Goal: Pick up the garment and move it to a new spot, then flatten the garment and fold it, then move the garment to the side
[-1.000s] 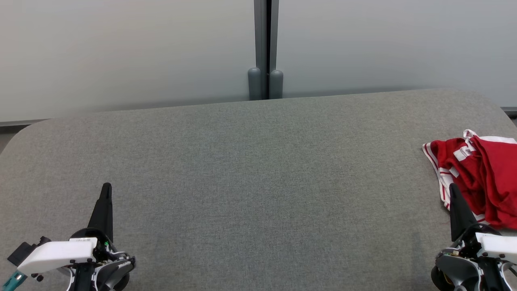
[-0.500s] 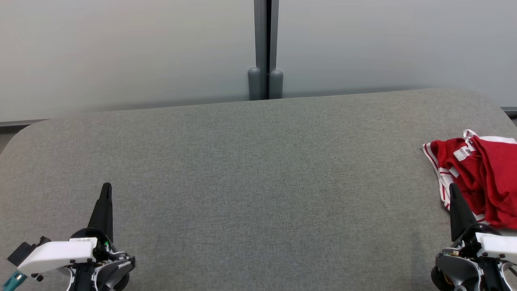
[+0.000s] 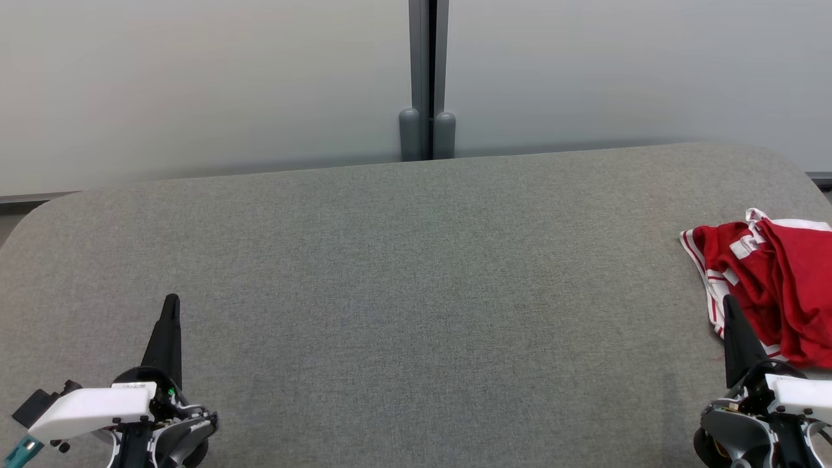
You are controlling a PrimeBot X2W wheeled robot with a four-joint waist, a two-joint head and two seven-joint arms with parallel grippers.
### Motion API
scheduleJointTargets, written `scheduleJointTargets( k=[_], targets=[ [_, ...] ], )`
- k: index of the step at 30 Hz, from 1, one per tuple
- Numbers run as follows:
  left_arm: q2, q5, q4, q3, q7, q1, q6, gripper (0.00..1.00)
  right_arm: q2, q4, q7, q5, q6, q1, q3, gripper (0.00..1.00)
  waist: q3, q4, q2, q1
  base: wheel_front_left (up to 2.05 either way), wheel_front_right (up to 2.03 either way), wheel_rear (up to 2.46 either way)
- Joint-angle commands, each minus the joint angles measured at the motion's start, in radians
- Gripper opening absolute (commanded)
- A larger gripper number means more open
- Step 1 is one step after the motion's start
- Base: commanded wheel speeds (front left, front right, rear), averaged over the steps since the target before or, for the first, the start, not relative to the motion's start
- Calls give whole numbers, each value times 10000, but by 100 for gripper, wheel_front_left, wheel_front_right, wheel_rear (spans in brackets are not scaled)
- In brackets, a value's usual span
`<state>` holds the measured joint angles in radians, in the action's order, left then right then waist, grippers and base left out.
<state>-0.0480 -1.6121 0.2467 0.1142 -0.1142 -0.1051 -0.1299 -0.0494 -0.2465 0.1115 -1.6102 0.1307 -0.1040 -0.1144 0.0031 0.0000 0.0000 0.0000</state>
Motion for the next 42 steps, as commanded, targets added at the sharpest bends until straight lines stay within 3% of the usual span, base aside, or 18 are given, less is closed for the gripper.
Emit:
scheduleJointTargets(
  k=[1,42],
  targets=[
    [-24,-14,-23,40,-34,-87,-44,0,-3,-17,41,-48,0,-121,-3,0,0,0,0,0,0,0,0],
    [-25,-14,-24,38,-32,-87,-44,0,-3,-17,39,-49,0,-119,-2,0,0,0,0,0,0,0,0]
  ],
)
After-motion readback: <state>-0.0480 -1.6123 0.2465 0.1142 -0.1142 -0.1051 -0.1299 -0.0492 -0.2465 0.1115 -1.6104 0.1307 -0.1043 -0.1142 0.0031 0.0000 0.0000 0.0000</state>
